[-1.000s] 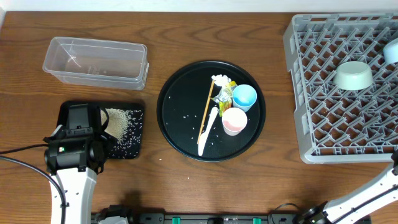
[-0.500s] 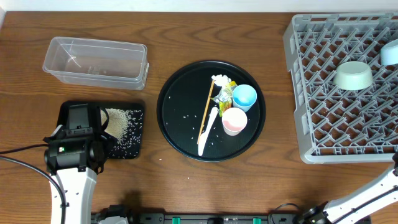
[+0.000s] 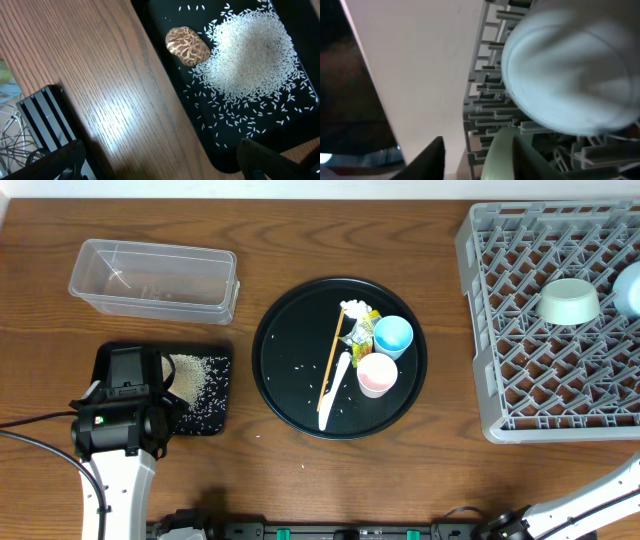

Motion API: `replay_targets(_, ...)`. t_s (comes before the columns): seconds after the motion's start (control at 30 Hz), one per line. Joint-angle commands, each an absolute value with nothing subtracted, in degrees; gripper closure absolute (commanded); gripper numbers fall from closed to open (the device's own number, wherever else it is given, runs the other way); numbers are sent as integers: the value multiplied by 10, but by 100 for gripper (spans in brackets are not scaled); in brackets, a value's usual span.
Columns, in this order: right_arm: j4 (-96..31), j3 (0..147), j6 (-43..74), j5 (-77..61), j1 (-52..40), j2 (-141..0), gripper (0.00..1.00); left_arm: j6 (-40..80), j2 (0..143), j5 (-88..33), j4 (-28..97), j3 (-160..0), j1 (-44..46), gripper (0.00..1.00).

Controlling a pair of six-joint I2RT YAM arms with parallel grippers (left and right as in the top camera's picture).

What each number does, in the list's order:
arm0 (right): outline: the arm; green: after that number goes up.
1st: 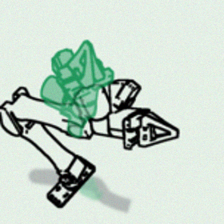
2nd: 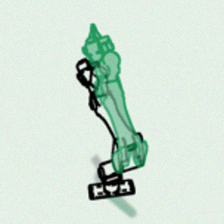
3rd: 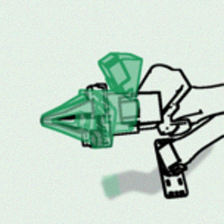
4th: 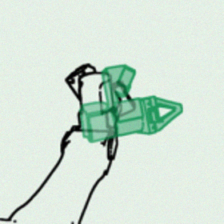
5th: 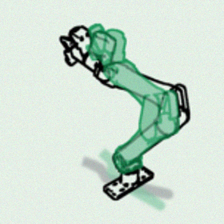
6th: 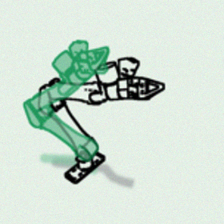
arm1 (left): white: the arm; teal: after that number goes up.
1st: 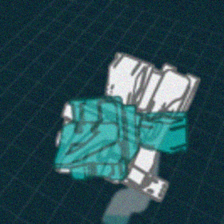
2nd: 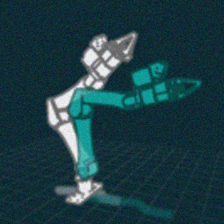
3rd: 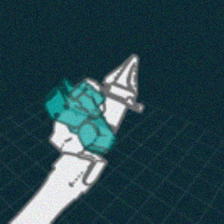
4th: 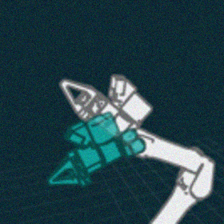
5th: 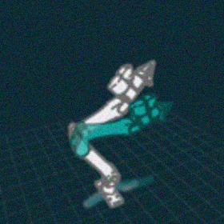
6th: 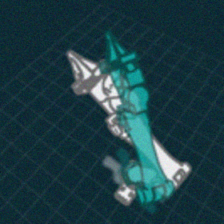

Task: Sort waste into correct bins and load items into the dishwasher rack
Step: 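Lower the blue bowl into the rack and release it with the right gripper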

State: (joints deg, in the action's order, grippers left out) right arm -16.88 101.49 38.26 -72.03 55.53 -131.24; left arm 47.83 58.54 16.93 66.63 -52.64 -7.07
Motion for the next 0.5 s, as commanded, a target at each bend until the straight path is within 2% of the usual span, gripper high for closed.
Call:
replay_targets(0.0,-169,1015,371,-753,549,-1302,58,481,583,181,668,-534,-73,2)
replay_targets(0.17,-173,1015,348,-749,534,-1246,53,481,583,181,668,-534,-73,2)
replay_targets(0.37,-243,1015,293,-660,492,-1121,51,481,583,181,668,-534,-73,2)
replay_targets(0.43,-277,1015,262,-619,467,-1072,45,481,583,181,668,-534,-73,2)
replay_targets(0.47,-296,1015,246,-600,453,-1048,33,481,583,181,668,-534,-73,2)
